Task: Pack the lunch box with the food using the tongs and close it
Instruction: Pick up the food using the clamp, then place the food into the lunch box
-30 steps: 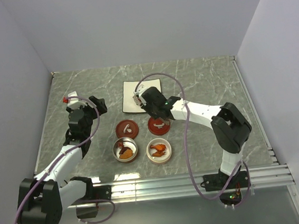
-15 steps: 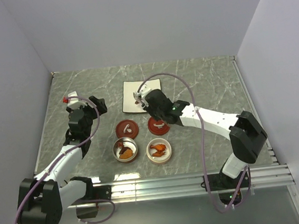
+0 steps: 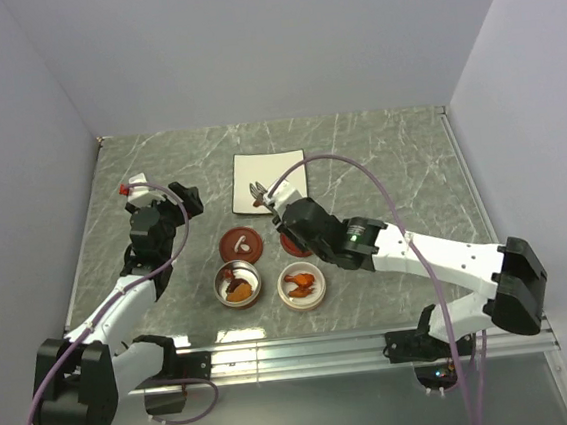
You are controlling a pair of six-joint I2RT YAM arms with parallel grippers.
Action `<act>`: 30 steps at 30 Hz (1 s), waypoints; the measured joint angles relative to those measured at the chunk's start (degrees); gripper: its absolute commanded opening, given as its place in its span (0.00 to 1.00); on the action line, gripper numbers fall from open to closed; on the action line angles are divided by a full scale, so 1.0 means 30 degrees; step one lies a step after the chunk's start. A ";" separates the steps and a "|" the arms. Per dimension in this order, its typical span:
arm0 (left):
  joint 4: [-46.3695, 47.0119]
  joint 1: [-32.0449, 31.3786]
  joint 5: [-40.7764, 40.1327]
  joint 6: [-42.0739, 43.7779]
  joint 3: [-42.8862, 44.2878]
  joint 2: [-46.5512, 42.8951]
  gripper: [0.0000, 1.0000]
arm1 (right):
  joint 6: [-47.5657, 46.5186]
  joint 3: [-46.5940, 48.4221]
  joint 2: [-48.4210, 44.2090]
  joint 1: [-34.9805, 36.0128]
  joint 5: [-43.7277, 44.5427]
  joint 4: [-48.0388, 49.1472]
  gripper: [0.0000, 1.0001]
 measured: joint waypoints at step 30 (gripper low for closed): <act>0.0000 0.0022 0.0015 0.0000 -0.0007 -0.0780 0.99 | 1.1876 -0.1501 -0.5115 0.9588 0.6237 -1.0302 0.39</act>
